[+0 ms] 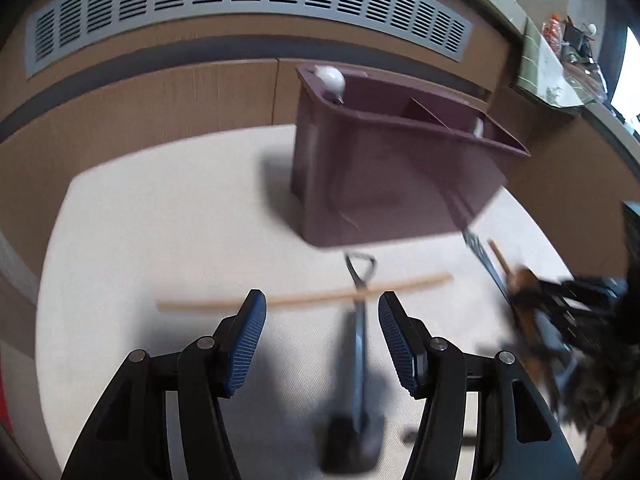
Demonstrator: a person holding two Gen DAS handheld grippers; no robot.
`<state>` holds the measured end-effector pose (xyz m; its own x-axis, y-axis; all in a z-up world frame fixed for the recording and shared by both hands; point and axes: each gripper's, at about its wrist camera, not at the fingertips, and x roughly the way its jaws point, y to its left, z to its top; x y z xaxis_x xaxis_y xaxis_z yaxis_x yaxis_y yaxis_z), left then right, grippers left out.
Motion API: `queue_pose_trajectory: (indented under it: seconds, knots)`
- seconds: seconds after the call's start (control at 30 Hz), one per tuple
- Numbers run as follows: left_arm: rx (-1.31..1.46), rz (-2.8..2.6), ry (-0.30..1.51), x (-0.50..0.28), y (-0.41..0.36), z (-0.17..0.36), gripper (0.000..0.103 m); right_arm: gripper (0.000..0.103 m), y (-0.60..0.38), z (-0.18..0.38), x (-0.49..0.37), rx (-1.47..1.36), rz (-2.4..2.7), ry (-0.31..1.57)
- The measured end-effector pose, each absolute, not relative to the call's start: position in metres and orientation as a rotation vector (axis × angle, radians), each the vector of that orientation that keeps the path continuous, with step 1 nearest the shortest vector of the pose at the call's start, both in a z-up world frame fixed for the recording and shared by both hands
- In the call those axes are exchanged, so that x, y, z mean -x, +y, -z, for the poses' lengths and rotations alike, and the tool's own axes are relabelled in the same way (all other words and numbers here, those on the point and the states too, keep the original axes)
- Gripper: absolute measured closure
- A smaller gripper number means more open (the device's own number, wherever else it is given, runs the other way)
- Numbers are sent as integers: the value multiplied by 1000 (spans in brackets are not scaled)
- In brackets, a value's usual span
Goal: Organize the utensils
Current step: 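Grasp wooden spoon with right tool while left tool moves toward a chopstick, then lift wooden spoon with right tool while left tool grasps the chopstick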
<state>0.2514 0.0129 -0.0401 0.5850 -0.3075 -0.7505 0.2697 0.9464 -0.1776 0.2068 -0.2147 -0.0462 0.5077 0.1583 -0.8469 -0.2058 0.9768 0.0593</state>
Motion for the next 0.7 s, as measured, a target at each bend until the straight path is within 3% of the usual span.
queue_pose_trajectory:
  seconds: [0.3, 0.7]
  knots:
    - [206, 350, 972, -305, 54, 64, 43, 75, -240, 33, -180, 13, -298, 938]
    - [154, 446, 1053, -227, 45, 61, 42, 74, -218, 44, -191, -26, -325, 1031]
